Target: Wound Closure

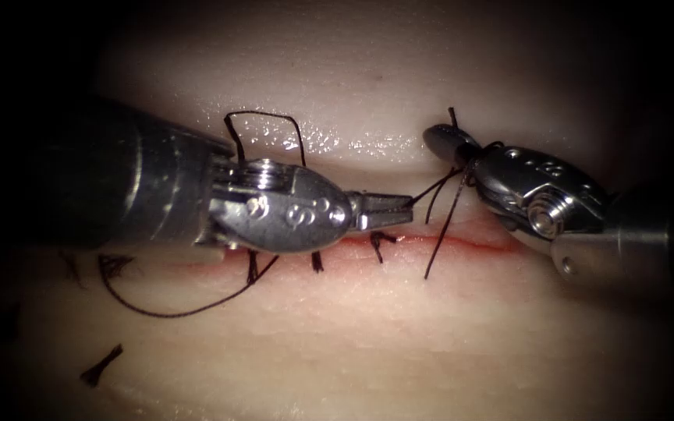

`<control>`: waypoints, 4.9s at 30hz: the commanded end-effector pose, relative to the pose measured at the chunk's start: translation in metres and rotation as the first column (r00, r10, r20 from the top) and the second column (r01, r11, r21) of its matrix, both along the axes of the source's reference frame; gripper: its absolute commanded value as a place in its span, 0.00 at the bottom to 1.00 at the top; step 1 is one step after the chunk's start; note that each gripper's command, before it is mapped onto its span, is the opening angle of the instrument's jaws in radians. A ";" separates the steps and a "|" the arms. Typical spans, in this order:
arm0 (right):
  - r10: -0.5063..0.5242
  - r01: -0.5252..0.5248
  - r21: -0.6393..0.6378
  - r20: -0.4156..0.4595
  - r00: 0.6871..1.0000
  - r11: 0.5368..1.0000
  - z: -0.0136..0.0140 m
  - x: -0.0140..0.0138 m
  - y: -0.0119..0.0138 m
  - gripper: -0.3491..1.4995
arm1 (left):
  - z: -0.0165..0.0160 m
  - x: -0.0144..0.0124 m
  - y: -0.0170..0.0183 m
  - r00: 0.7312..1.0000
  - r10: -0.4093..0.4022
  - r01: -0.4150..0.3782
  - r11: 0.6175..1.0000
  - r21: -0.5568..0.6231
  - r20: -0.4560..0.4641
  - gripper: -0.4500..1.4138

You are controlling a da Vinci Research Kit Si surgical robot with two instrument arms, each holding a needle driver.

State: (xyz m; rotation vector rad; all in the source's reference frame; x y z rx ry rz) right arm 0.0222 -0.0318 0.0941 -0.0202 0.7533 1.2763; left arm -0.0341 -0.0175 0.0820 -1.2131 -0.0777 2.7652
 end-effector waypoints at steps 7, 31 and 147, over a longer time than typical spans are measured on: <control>0.014 -0.015 -0.039 -0.033 0.999 0.999 -0.0014 0.0008 -0.0024 0.00 | 0.0060 0.0024 0.0066 0.993 -0.076 0.082 0.994 0.065 -0.086 0.00; -0.063 0.056 -0.107 -0.062 0.996 0.993 -0.0042 0.0005 -0.0121 0.00 | 0.0200 -0.0002 0.0235 0.964 -0.172 0.192 0.978 0.078 -0.204 0.00; -0.500 0.414 -0.308 -0.292 0.816 0.856 -0.0058 -0.0023 -0.0045 0.00 | -0.0069 0.0019 0.0004 0.982 -0.166 0.163 0.986 0.043 0.084 0.00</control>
